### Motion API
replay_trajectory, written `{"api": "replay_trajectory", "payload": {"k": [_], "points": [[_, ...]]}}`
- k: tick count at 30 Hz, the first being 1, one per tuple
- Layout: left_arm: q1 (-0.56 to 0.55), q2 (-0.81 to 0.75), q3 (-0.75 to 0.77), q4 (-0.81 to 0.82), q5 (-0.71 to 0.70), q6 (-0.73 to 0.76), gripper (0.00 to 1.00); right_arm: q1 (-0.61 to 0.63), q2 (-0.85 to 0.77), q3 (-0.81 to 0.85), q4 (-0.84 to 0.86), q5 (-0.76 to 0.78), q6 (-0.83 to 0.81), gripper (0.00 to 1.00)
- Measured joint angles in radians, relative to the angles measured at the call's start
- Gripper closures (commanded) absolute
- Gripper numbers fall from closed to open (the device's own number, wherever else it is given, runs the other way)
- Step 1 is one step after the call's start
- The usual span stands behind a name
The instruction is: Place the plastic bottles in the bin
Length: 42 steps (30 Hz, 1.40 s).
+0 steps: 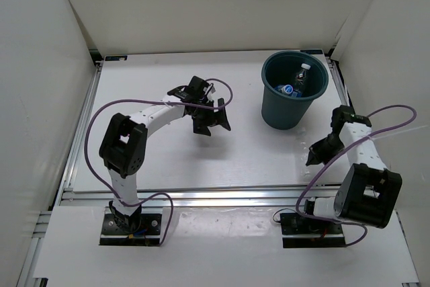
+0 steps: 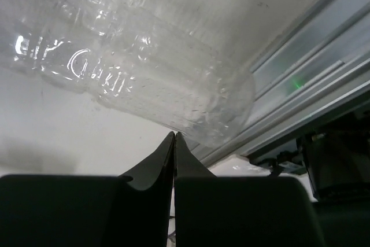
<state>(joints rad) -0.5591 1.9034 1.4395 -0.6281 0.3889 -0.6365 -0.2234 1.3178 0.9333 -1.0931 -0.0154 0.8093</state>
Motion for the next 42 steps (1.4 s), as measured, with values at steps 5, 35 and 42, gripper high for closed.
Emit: {"api": "replay_trajectory", "payload": {"k": [5, 35, 42], "points": [[0.0, -0.002, -0.014, 0.0, 0.01, -0.008, 0.0, -0.013, 0.052, -0.094, 0.108, -0.008, -0.003, 1.0], [0.0, -0.052, -0.07, -0.016, 0.015, -0.019, 0.0, -0.181, 0.108, 0.451, -0.006, -0.052, 0.06, 0.01], [0.0, -0.062, -0.07, -0.02, 0.01, -0.019, 0.0, -0.231, 0.266, 0.482, -0.021, -0.058, 0.065, 0.01]]}}
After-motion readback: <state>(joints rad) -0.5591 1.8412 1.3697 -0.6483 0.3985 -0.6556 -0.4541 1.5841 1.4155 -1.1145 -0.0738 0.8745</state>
